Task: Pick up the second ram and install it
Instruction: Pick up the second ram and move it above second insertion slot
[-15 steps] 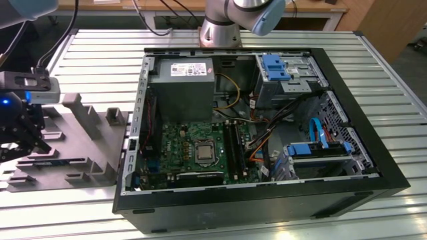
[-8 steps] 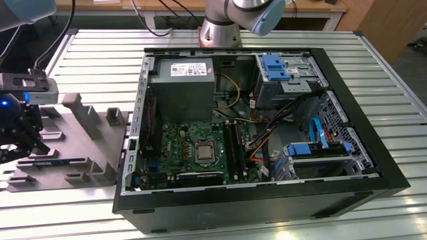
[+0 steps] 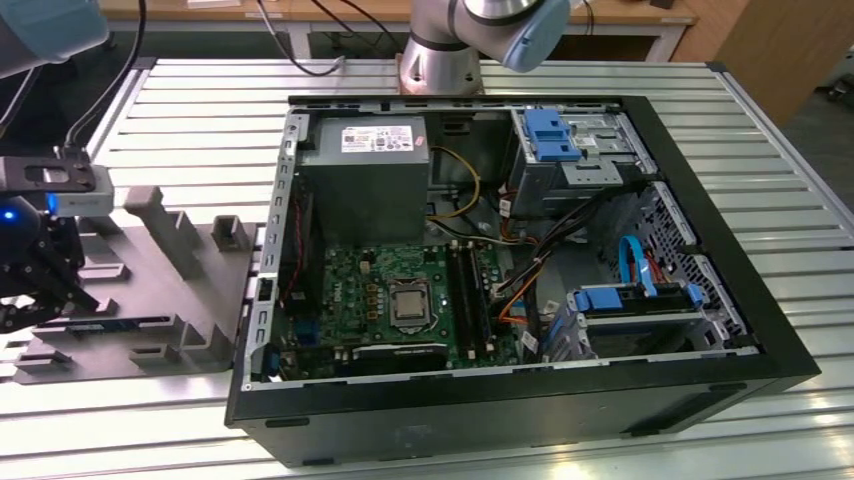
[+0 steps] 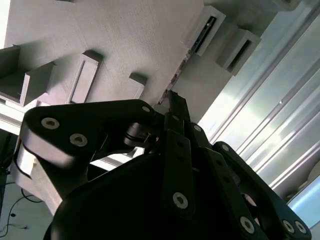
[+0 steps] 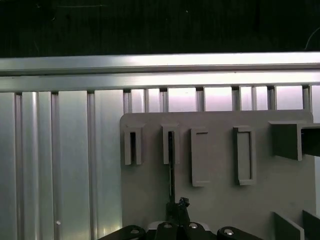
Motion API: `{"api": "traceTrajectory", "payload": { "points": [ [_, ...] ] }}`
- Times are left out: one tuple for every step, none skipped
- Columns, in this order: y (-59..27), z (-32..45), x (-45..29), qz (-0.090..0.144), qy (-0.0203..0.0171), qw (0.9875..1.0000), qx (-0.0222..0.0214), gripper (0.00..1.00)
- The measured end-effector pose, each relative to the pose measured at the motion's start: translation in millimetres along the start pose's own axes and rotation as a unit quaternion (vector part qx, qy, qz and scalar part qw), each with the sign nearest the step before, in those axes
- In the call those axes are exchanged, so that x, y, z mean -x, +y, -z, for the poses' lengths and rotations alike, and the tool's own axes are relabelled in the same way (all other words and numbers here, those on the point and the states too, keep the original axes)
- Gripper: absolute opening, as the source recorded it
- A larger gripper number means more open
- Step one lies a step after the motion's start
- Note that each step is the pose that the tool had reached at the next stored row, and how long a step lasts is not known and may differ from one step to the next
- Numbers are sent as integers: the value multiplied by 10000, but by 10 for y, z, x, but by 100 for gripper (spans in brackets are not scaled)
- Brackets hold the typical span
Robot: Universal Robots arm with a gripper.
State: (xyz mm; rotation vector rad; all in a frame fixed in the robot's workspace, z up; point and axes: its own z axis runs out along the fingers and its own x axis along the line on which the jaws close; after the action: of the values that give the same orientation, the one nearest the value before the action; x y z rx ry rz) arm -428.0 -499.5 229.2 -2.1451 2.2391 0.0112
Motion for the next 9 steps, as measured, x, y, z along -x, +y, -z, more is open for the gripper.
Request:
{"api": "traceTrajectory", "payload": {
  "points": [
    [3, -16, -1, 6, 1, 10000, 0, 11],
    [5, -30, -1, 10, 0, 10000, -1, 11],
    [5, -40, -1, 10, 0, 10000, -1, 11],
    [6, -45, -2, 11, 1, 10000, -1, 11],
    [6, -47, -2, 11, 1, 10000, 1, 11],
    [6, -56, -2, 11, 0, 10000, -1, 11],
    [6, -68, -2, 11, 0, 10000, -1, 11],
    [6, -80, -3, 11, 0, 10000, -1, 11],
    [7, -93, -3, 11, 0, 10000, -1, 11]
  ]
}}
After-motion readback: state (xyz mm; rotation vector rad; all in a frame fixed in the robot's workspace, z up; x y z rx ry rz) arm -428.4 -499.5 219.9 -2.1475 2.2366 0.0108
